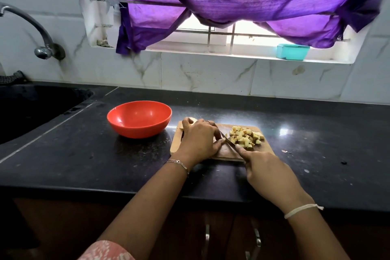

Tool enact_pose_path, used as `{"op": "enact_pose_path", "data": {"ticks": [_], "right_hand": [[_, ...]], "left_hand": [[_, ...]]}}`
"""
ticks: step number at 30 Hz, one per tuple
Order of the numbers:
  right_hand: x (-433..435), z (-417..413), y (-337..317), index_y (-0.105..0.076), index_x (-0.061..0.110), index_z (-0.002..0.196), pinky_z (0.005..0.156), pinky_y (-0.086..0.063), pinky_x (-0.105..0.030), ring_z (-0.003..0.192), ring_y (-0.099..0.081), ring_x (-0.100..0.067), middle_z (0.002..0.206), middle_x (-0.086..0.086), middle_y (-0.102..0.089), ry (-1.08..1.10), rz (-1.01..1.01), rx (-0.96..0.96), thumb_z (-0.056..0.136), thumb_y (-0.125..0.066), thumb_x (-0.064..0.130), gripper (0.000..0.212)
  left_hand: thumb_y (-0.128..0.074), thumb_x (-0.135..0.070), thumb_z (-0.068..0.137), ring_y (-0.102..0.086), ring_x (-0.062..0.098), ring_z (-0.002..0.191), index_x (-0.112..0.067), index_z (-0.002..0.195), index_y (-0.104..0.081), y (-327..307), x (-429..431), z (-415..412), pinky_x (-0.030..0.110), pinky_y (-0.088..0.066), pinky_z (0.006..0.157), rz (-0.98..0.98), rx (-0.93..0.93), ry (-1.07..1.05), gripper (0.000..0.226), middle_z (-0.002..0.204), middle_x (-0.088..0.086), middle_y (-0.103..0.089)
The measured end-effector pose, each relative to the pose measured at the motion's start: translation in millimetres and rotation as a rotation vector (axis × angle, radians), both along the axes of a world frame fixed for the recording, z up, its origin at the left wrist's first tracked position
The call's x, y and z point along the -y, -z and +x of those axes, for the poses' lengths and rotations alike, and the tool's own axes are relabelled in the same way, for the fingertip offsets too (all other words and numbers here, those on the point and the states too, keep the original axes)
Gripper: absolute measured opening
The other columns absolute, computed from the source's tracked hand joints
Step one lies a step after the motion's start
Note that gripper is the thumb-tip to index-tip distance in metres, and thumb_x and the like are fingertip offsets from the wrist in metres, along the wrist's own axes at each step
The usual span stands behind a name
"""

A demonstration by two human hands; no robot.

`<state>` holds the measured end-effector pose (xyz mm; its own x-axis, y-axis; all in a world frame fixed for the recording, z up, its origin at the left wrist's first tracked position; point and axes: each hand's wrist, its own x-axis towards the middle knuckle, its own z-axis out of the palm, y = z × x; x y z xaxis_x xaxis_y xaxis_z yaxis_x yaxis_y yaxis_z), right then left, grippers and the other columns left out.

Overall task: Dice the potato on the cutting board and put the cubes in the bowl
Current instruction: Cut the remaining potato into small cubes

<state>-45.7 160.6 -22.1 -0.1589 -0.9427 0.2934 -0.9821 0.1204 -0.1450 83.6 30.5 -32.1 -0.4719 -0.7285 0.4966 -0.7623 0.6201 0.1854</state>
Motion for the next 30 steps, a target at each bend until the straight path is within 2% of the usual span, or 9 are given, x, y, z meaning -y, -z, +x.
{"op": "enact_pose_path", "data": {"ticks": [3, 6, 10, 14, 19, 26, 30], "right_hand": [[0.9, -0.2, -4.5, -0.030, 0.044, 0.146, 0.084, -0.048, -0.031, 0.112, -0.053, -0.020, 0.124, 0.002, -0.052, -0.008, -0.016, -0.059, 0.098, -0.042, 0.021, 0.054], [-3.1, 4.9, -1.7, -0.024, 0.041, 0.149, 0.081, -0.049, -0.031, 0.104, -0.059, -0.019, 0.121, 0.001, -0.054, 0.007, -0.016, -0.096, 0.097, -0.043, 0.021, 0.059], [-11.9, 12.7, 15.2, -0.017, 0.040, 0.151, 0.073, -0.048, -0.030, 0.098, -0.062, -0.020, 0.109, -0.002, -0.063, 0.090, -0.053, -0.027, 0.096, -0.041, 0.018, 0.064], [-15.8, 15.4, 20.5, -0.012, 0.043, 0.151, 0.073, -0.046, -0.030, 0.099, -0.062, -0.020, 0.111, -0.001, -0.064, 0.094, -0.095, 0.039, 0.099, -0.037, 0.020, 0.062], [-10.2, 18.0, 20.6, -0.009, 0.043, 0.151, 0.073, -0.047, -0.031, 0.100, -0.061, -0.019, 0.113, 0.003, -0.062, 0.083, -0.057, -0.045, 0.099, -0.037, 0.018, 0.065], [3.1, 23.9, 16.2, -0.016, 0.033, 0.153, 0.069, -0.046, -0.030, 0.098, -0.063, -0.020, 0.110, -0.001, -0.063, 0.060, -0.046, -0.147, 0.098, -0.036, 0.008, 0.064], [14.6, 20.3, 15.3, -0.021, 0.033, 0.152, 0.072, -0.047, -0.033, 0.098, -0.062, -0.023, 0.110, -0.003, -0.062, 0.051, -0.062, -0.084, 0.096, -0.036, 0.009, 0.063]], "left_hand": [[-0.057, -0.051, 0.088, -0.050, 0.010, 0.112, -0.032, 0.093, -0.072, 1.0, -0.9, -0.7, 0.047, -0.018, 0.100, 0.004, 0.003, -0.043, 0.024, 0.110, -0.016, -0.064], [-0.058, -0.050, 0.088, -0.051, 0.011, 0.112, -0.031, 0.095, -0.072, 3.0, -0.9, -0.3, 0.047, -0.016, 0.099, -0.007, -0.006, -0.057, 0.025, 0.110, -0.015, -0.064], [-0.058, -0.047, 0.089, -0.051, 0.012, 0.112, -0.031, 0.097, -0.072, 3.5, 0.2, -0.4, 0.046, -0.016, 0.098, -0.014, -0.006, -0.042, 0.023, 0.115, -0.015, -0.063], [-0.058, -0.049, 0.089, -0.051, 0.012, 0.111, -0.031, 0.095, -0.072, 4.4, 1.2, -0.7, 0.045, -0.017, 0.097, -0.018, -0.005, -0.044, 0.024, 0.115, -0.015, -0.063], [-0.058, -0.051, 0.089, -0.050, 0.012, 0.114, -0.031, 0.098, -0.073, 3.9, 2.5, -1.0, 0.046, -0.017, 0.099, 0.022, -0.017, -0.046, 0.027, 0.117, -0.015, -0.062], [-0.060, -0.047, 0.088, -0.049, 0.011, 0.114, -0.033, 0.097, -0.073, 4.1, 4.8, 0.1, 0.047, -0.018, 0.100, 0.052, -0.036, -0.019, 0.021, 0.118, -0.017, -0.062], [-0.061, -0.049, 0.088, -0.049, 0.009, 0.112, -0.034, 0.097, -0.073, 5.2, 2.6, 0.8, 0.047, -0.018, 0.100, 0.049, -0.050, -0.033, 0.022, 0.114, -0.017, -0.063]]}}
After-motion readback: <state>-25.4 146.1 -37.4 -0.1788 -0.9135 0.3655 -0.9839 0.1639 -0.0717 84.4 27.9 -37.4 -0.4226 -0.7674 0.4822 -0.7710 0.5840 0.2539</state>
